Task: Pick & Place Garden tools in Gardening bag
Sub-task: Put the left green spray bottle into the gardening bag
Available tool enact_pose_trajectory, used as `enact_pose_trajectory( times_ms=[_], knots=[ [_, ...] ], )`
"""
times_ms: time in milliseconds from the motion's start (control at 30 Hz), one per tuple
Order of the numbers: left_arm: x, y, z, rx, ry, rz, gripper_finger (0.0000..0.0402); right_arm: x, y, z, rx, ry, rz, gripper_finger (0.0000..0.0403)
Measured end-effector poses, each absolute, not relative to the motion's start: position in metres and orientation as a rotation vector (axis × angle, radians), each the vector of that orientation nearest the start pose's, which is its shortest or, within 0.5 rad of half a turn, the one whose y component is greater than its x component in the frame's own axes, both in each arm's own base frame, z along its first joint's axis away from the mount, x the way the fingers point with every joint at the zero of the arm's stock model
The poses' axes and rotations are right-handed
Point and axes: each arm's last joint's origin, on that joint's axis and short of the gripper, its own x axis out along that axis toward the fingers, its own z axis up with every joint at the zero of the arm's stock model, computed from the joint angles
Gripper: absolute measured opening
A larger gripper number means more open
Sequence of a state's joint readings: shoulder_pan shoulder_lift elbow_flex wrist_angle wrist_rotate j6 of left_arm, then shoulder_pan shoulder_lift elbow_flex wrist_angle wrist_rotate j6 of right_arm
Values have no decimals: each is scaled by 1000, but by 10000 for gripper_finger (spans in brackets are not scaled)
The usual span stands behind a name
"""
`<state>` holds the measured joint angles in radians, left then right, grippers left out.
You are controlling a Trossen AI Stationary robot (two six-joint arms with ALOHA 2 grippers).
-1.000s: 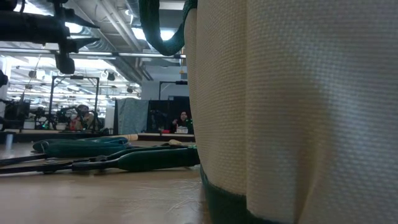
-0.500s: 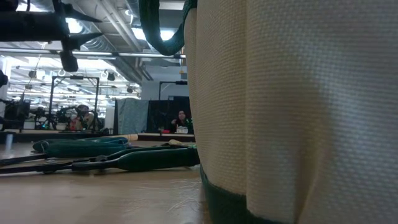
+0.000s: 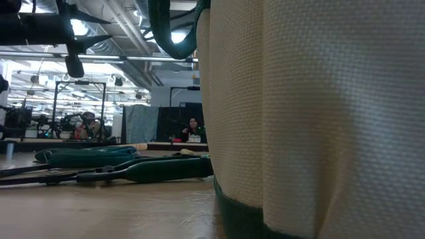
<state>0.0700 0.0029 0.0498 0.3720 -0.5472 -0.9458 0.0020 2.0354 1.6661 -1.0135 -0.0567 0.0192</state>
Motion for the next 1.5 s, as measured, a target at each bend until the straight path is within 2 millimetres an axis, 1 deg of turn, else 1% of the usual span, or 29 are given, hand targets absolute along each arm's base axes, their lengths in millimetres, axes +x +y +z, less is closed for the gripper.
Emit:
enact_pose_trajectory(
  times_ms=[133, 300, 367, 500, 600, 667, 900, 1033, 1133, 1333, 1500],
  knots=[
    [82, 21, 212, -999, -652, 367, 118, 407, 9, 212, 94, 1382, 65, 282],
    [83, 20, 211, -994, -630, 342, 118, 409, 22, 204, 111, 1402, 118, 282],
    [83, 20, 211, -993, -624, 343, 118, 411, 28, 197, 109, 1411, 125, 282],
    [83, 20, 211, -997, -625, 343, 118, 416, 35, 177, 126, 1453, 129, 282],
    [83, 20, 211, -1030, -638, 344, 118, 417, 38, 162, 130, 1508, 123, 282],
    [83, 21, 211, -1054, -653, 355, 118, 416, 38, 156, 115, 1531, 106, 282],
    [82, 21, 210, -1058, -664, 375, 118, 421, 36, 154, 107, 1491, 35, 278],
    [82, 21, 210, -1059, -665, 375, 118, 422, 36, 153, 127, 1485, 10, 257],
    [82, 21, 210, -1059, -665, 374, 118, 422, 36, 148, 127, 1502, 9, 228],
    [82, 21, 210, -1071, -668, 371, 118, 422, 35, 149, 127, 1500, 8, 170],
    [82, 21, 210, -1073, -669, 370, 118, 422, 35, 149, 138, 1502, -2, 134]
  ],
)
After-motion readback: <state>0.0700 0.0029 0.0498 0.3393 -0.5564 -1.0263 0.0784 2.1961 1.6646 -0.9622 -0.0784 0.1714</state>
